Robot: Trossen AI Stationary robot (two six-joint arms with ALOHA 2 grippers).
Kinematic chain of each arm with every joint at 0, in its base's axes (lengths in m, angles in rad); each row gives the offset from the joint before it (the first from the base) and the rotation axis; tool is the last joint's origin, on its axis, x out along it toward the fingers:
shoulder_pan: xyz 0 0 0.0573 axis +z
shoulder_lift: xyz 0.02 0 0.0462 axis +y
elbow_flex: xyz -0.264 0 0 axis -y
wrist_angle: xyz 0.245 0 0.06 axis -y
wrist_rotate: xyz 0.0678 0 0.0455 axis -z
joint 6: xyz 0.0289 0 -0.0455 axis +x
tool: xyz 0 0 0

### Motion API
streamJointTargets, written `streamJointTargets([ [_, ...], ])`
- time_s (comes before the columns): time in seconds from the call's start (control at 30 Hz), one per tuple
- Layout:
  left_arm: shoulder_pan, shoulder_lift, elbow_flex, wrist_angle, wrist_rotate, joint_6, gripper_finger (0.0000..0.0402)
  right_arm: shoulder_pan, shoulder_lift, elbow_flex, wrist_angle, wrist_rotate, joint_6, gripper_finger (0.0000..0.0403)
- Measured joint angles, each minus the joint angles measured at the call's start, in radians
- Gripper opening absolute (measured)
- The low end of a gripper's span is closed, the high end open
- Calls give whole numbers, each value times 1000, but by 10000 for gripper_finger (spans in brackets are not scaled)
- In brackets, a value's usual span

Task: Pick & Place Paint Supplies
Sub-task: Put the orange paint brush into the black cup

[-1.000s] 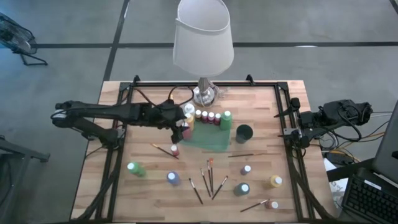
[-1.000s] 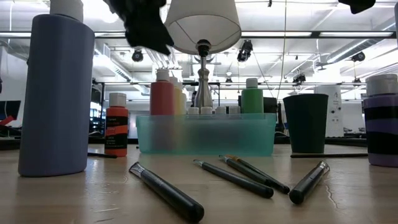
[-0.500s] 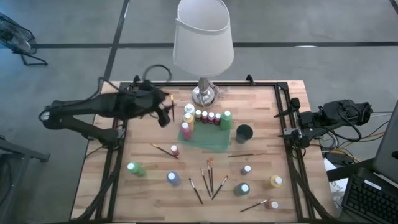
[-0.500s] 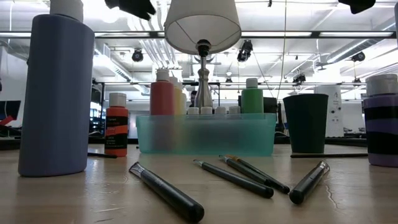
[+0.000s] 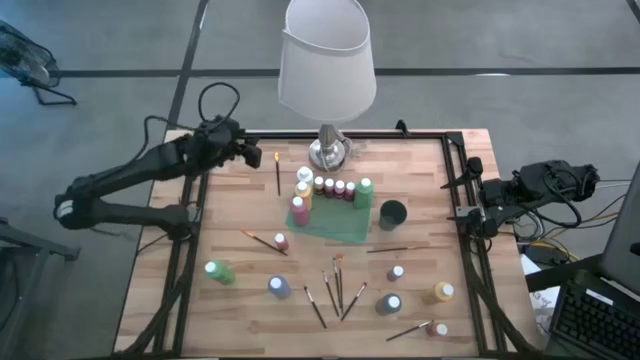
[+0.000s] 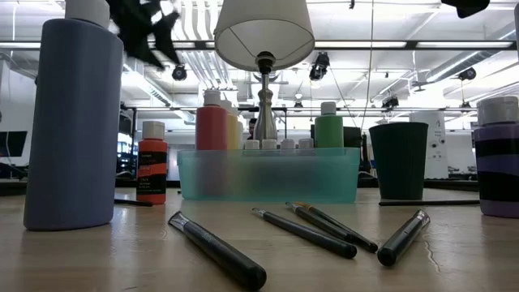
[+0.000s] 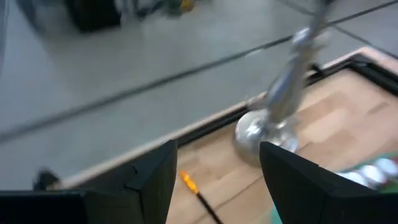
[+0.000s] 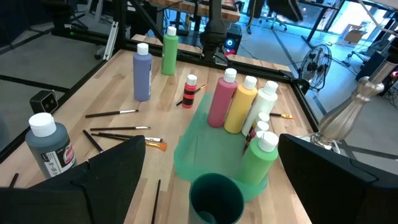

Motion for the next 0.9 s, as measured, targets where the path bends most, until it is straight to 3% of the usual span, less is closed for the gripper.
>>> streamJointTargets([
  [0.13,153,34,-99,72,168,-75,229,0,0,0,0,0,0,364],
  [0.4,305,204,-174,197,307,-110,216,0,0,0,0,0,0,364],
  [0.9,347,650,5,236,333,-170,206,0,0,0,0,0,0,364],
])
